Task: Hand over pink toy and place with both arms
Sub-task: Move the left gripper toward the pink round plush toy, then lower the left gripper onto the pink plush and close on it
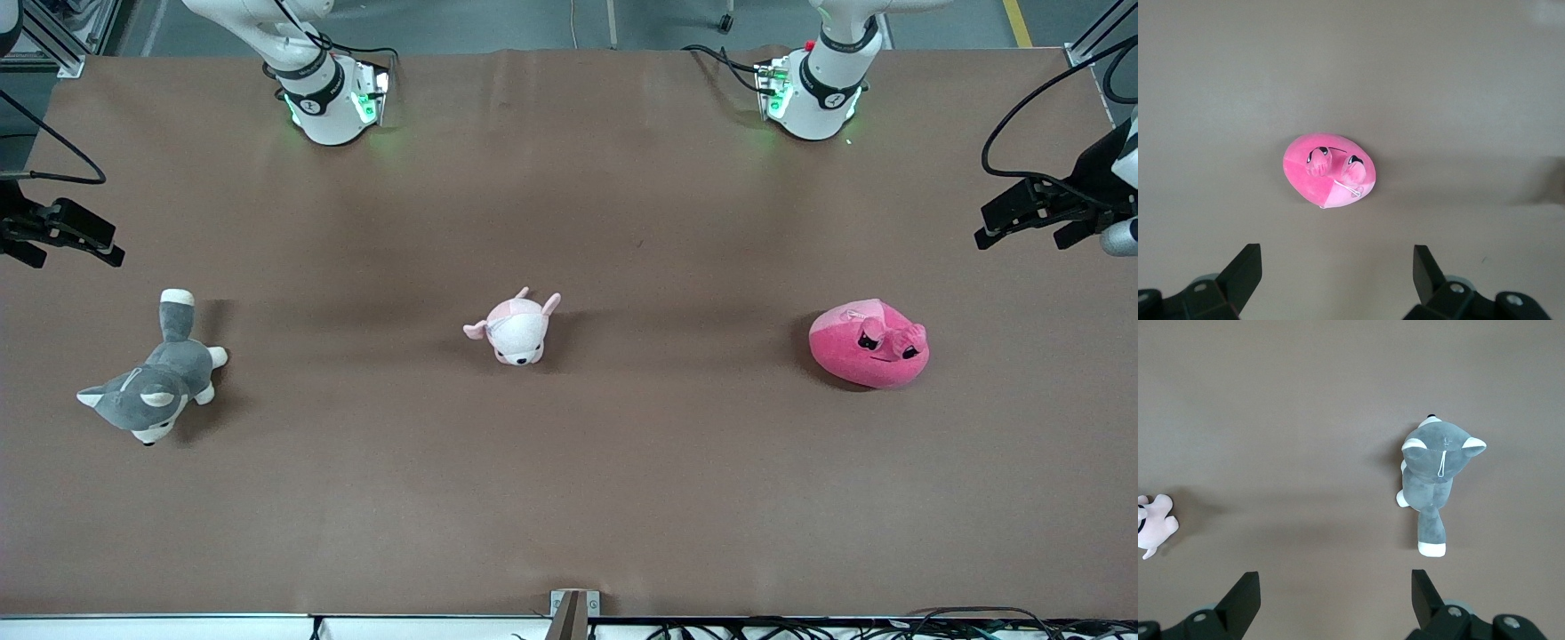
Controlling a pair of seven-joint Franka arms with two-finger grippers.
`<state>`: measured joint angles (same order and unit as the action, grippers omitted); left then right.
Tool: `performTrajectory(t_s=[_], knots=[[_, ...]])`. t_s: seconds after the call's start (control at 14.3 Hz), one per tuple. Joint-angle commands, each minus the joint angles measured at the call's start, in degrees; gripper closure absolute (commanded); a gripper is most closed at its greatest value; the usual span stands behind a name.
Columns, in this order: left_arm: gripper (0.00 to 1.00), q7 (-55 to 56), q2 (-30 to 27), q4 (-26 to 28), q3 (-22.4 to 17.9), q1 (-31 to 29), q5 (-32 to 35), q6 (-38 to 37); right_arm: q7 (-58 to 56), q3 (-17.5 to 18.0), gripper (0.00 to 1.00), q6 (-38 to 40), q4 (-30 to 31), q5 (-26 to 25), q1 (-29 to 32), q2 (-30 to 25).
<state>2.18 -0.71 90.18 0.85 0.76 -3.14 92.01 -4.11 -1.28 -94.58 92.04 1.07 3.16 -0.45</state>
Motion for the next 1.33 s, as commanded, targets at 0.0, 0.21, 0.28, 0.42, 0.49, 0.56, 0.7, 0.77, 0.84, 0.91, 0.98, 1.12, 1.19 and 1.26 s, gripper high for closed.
performTrajectory(t_s=[0.0,0.21,0.28,0.42,0.49,0.56,0.7,0.77,0.84,0.91,0.98,1.12,1.19,1.26], knots=[[0.00,-1.1,-0.2,-0.8,-0.1,-0.1,0.9,-1.2,-0.3,0.4,0.00,0.2,0.7,-0.3,0.1,-1.3],[0.00,-1.1,-0.2,-0.8,-0.1,-0.1,0.9,-1.1,-0.4,0.4,0.00,0.2,0.7,-0.3,0.4,-1.3],[0.00,-1.1,0.0,-0.8,-0.1,-0.1,0.9,-1.0,-0.4,0.5,0.00,0.2,0.6,-0.3,0.5,-1.3],[0.00,0.1,0.4,-0.7,0.0,-1.7,0.5,-1.0,-0.6,0.6,0.00,0.0,0.6,-0.5,0.4,-1.4],[0.00,0.4,0.8,-0.7,0.0,-2.2,0.4,-1.0,-0.4,0.8,0.00,0.0,0.4,-0.8,0.3,-1.4],[0.00,0.4,2.1,-0.6,-0.1,-2.4,0.6,-1.0,0.0,0.9,0.00,0.0,0.2,-0.9,0.2,-1.4],[0.00,-0.5,5.5,-0.3,0.1,-5.0,0.7,-1.1,0.2,1.0,0.00,-0.1,0.2,-0.9,0.0,-1.4],[0.00,-0.6,7.6,-0.3,0.0,-5.0,0.9,-0.7,0.1,1.0,0.00,-0.2,0.2,-0.9,0.0,-1.4],[0.00,-0.6,10.0,-0.2,0.0,-5.1,0.9,0.0,0.2,1.0,0.00,-0.3,0.2,-0.9,0.0,-1.4],[0.00,-0.2,12.5,0.1,-0.1,-5.1,0.9,1.2,0.2,1.0,0.00,-0.4,0.2,-0.9,0.1,-1.3],[0.00,0.2,14.8,0.1,-0.1,-5.0,0.9,2.5,0.2,0.8,0.00,-0.7,0.2,-0.8,0.3,-1.3],[0.00,0.4,19.1,0.1,-0.1,-4.7,0.9,5.5,0.2,0.8,0.00,-0.5,0.2,-0.3,0.4,-1.4],[0.00,0.4,20.6,0.1,-0.1,-4.5,0.9,6.7,0.2,0.8,0.00,-0.8,0.2,-0.2,0.4,-1.4],[0.00,0.5,22.1,0.3,-0.1,-4.4,0.9,7.3,0.2,0.8,0.00,-1.0,0.2,-0.1,0.4,-1.4]])
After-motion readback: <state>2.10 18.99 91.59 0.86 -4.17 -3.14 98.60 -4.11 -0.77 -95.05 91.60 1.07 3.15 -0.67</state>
